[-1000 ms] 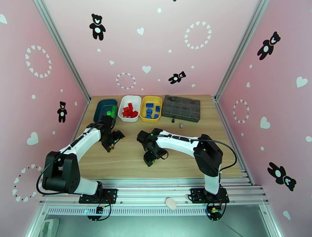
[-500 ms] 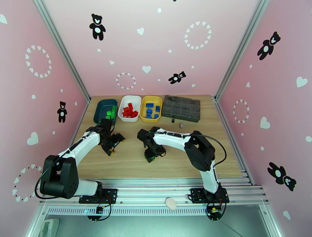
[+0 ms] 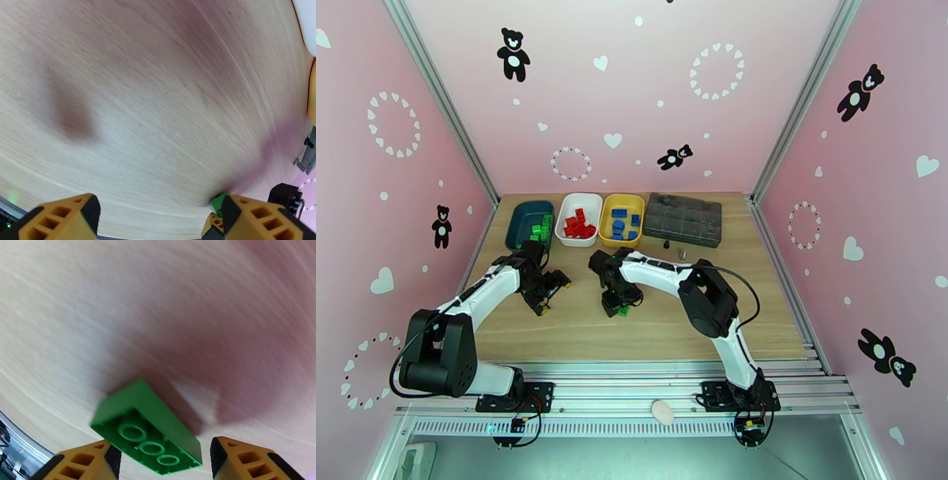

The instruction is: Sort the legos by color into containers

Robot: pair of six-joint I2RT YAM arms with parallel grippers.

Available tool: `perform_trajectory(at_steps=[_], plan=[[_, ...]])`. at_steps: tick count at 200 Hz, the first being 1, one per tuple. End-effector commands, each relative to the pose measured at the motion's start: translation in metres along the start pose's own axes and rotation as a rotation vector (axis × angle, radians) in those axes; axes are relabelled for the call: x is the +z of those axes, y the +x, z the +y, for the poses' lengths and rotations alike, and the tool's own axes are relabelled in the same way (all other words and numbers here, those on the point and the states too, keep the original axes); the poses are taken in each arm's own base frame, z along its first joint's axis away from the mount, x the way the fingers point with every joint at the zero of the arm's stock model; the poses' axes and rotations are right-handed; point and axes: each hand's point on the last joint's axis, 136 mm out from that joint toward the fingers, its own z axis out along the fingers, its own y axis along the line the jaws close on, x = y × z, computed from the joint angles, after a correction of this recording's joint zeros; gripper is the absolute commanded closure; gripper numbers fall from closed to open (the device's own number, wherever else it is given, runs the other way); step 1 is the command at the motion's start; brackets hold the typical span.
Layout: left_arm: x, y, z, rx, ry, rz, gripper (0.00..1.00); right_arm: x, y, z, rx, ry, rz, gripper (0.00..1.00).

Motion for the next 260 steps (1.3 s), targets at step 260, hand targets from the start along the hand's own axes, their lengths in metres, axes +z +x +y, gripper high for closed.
perform_trajectory(at_steps=[260], plan=[[-0.081, -0.063, -0.059, -0.097, 0.202, -0.131, 0.27, -0.122, -0.128, 0.038, 0.319, -0.811, -0.28, 0.73]])
